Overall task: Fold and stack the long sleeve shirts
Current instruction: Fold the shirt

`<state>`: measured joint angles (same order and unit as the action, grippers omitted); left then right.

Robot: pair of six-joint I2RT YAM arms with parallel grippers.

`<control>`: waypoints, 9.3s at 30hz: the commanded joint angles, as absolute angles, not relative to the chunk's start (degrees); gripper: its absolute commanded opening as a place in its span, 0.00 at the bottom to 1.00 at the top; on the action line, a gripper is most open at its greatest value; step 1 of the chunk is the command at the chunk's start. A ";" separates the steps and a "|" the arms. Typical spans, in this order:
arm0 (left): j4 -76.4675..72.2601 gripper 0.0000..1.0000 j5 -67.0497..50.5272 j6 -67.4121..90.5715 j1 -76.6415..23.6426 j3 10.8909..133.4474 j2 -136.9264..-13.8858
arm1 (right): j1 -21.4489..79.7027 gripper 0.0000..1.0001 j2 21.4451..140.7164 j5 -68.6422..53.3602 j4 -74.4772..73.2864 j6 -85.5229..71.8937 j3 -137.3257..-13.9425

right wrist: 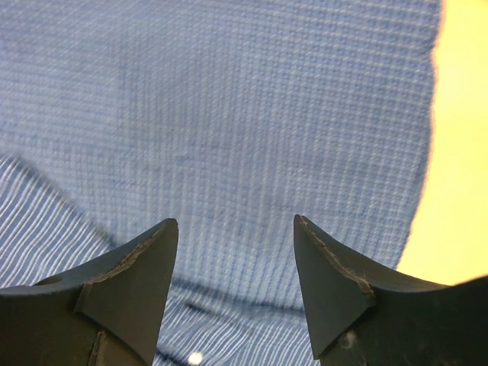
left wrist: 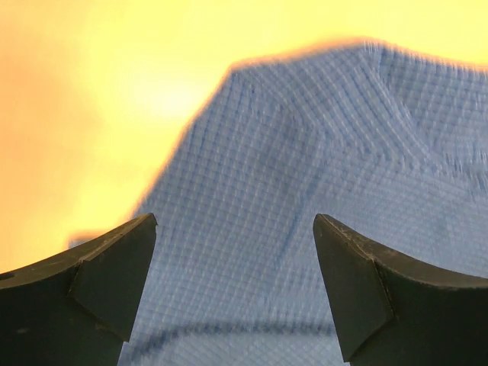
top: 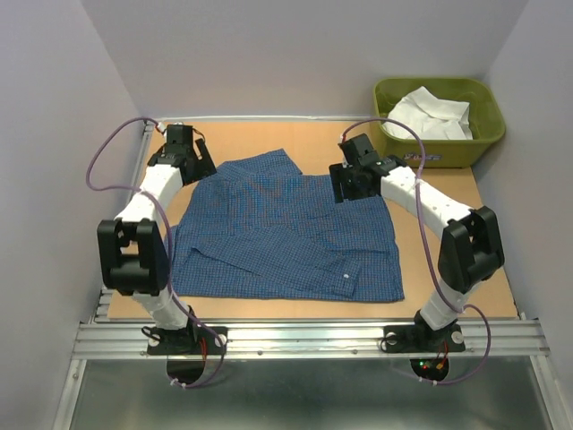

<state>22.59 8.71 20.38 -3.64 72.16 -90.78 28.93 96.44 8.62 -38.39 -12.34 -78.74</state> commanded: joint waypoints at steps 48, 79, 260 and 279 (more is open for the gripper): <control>14.86 0.09 3.42 4.57 0.18 81.21 -115.58 | 26.02 0.67 102.30 10.61 -26.99 -3.80 -83.23; 14.68 0.05 13.36 4.92 0.18 76.64 -108.54 | 13.62 0.62 126.91 -1.21 -24.96 14.06 -104.94; 6.77 0.45 2.46 16.00 -9.49 83.85 -117.16 | 31.82 0.70 83.06 -10.20 -15.56 -15.12 -53.97; 15.80 0.00 -8.60 18.00 -13.18 68.83 -77.91 | 31.82 0.70 79.28 -0.18 -15.56 -15.91 -53.70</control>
